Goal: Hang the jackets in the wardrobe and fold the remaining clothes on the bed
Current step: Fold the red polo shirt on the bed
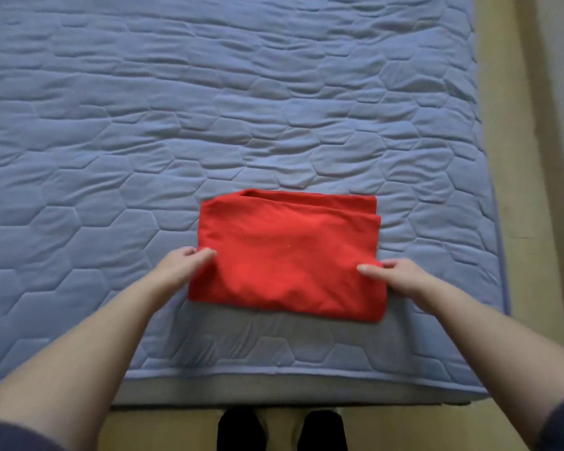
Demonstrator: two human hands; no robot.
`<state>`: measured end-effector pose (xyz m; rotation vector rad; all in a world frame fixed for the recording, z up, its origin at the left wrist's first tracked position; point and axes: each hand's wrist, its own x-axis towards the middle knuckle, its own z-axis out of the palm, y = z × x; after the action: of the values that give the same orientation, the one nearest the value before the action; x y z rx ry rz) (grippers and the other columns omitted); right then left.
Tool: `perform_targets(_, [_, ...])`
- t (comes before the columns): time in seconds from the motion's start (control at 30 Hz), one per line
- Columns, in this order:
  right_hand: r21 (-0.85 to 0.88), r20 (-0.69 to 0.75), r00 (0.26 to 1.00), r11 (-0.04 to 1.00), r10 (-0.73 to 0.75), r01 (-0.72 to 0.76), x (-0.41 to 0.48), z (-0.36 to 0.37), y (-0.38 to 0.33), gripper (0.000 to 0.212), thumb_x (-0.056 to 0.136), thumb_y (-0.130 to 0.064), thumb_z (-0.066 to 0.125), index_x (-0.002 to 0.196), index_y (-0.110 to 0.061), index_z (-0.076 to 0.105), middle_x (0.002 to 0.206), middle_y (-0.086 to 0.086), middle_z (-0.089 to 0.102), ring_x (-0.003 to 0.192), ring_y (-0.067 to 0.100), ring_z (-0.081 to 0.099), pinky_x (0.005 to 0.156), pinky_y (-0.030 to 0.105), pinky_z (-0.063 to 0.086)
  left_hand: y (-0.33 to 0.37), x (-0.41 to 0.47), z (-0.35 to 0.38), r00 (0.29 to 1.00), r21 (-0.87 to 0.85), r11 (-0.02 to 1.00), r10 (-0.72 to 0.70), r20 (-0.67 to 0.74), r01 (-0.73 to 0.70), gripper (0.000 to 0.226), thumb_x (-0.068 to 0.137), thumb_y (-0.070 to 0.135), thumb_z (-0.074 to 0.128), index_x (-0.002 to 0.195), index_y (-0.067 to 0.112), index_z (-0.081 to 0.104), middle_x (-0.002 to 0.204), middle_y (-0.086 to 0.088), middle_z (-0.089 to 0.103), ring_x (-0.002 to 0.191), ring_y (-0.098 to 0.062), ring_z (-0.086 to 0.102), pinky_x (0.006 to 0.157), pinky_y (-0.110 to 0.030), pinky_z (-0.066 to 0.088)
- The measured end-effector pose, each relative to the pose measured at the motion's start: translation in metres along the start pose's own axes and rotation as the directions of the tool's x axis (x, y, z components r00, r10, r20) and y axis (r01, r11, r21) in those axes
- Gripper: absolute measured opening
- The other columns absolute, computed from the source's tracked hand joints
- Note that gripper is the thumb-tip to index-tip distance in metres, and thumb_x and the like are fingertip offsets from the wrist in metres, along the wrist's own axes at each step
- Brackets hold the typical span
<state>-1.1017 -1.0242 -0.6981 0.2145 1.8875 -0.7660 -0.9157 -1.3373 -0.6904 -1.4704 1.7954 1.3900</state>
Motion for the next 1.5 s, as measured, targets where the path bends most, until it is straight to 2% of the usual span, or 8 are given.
perform_targets(0.3, [0.010, -0.598, 0.770, 0.959, -0.220, 0.282, 0.040, 0.028, -0.024, 0.018, 0.092, -0.019, 0.061, 0.097, -0.002, 0.063, 0.090, 0.009, 0.063, 0.084, 0.020, 0.055, 0.080, 0.035, 0.045, 0.029, 0.033, 0.024, 0.832, -0.116, 0.929, 0.253, -0.494, -0.351, 0.009, 0.093, 0.021, 0.058, 0.094, 0.012, 0.056, 0.078, -0.001, 0.057, 0.079, -0.019, 0.052, 0.073, -0.033, 0.040])
perform_targets(0.53, [-0.065, -0.600, 0.790, 0.992, -0.127, 0.110, 0.054, 0.039, -0.020, 0.035, 0.095, -0.029, 0.053, 0.117, -0.001, 0.054, 0.123, 0.019, 0.057, 0.113, 0.033, 0.053, 0.097, 0.037, 0.040, 0.046, 0.038, 0.032, 0.791, 0.266, 0.959, 0.240, -0.562, -0.102, 0.045, 0.085, 0.013, 0.057, 0.128, 0.012, 0.045, 0.133, -0.015, 0.046, 0.122, -0.033, 0.045, 0.099, -0.042, 0.036])
perform_targets(0.63, [-0.052, -0.635, 0.764, 0.993, -0.114, 0.105, 0.049, 0.042, -0.025, 0.042, 0.093, -0.032, 0.056, 0.123, -0.003, 0.049, 0.129, 0.017, 0.051, 0.118, 0.031, 0.049, 0.097, 0.035, 0.036, 0.064, 0.031, 0.037, 0.690, 0.703, 0.591, 0.697, -0.197, -0.396, 0.061, 0.079, 0.021, 0.061, 0.136, 0.019, 0.040, 0.139, -0.008, 0.041, 0.131, -0.026, 0.036, 0.105, -0.044, 0.029])
perform_targets(0.8, [0.199, -0.714, 0.667, 0.975, 0.212, -0.096, 0.026, 0.065, 0.015, 0.044, 0.092, -0.044, 0.054, 0.115, -0.007, 0.052, 0.121, 0.019, 0.059, 0.111, 0.037, 0.055, 0.091, 0.039, 0.040, 0.112, 0.043, 0.068, 0.791, 0.790, 0.299, 0.505, 0.344, -0.535, 0.093, 0.078, 0.054, 0.066, 0.149, 0.020, 0.018, 0.151, -0.007, 0.030, 0.144, -0.025, 0.021, 0.116, -0.056, 0.012])
perform_targets(0.93, [0.815, -0.326, 0.795, 0.578, 0.511, -0.037, 0.005, 0.089, 0.044, 0.043, 0.094, -0.056, 0.043, 0.098, -0.017, 0.058, 0.099, 0.008, 0.065, 0.087, 0.030, 0.063, 0.072, 0.041, 0.053, 0.135, 0.059, 0.078, 0.813, 0.803, 0.255, 0.407, 0.416, -0.539, 0.080, 0.070, 0.056, 0.073, 0.132, 0.015, 0.043, 0.134, -0.011, 0.053, 0.124, -0.029, 0.048, 0.103, -0.043, 0.034])
perform_targets(1.07, [0.998, -0.044, 0.952, 0.060, 0.303, 0.027, -0.016, 0.118, 0.056, 0.050, 0.087, -0.067, 0.045, 0.104, -0.021, 0.057, 0.108, 0.007, 0.060, 0.099, 0.023, 0.058, 0.084, 0.044, 0.048, 0.147, 0.048, 0.072, 0.786, 0.761, 0.233, 0.326, 0.525, -0.605, 0.047, 0.072, 0.041, 0.077, 0.109, 0.014, 0.064, 0.111, -0.013, 0.064, 0.102, -0.030, 0.058, 0.074, -0.027, 0.039])
perform_targets(1.37, [0.983, 0.152, 0.988, 0.104, -0.010, -0.150, -0.071, 0.172, -0.004, 0.058, 0.067, -0.048, 0.068, 0.118, -0.021, 0.061, 0.101, 0.004, 0.070, 0.084, 0.021, 0.059, 0.079, 0.038, 0.042, 0.136, -0.041, -0.008, 0.826, 0.386, 0.813, 0.189, 0.531, -0.435, 0.004, 0.082, 0.020, 0.072, 0.083, 0.022, 0.069, 0.076, 0.006, 0.073, 0.065, -0.010, 0.067, 0.061, -0.018, 0.054])
perform_targets(1.5, [0.939, 0.175, 0.961, 0.331, -0.215, -0.096, -0.130, 0.123, -0.032, 0.081, 0.049, -0.044, 0.088, 0.121, -0.026, 0.057, 0.102, -0.002, 0.068, 0.087, 0.013, 0.061, 0.082, 0.036, 0.039, 0.119, -0.107, -0.058, 0.891, 0.008, 0.979, 0.184, 0.416, -0.206, 0.004, 0.085, 0.013, 0.067, 0.088, 0.015, 0.065, 0.084, -0.009, 0.070, 0.068, -0.019, 0.065, 0.071, -0.031, 0.054])
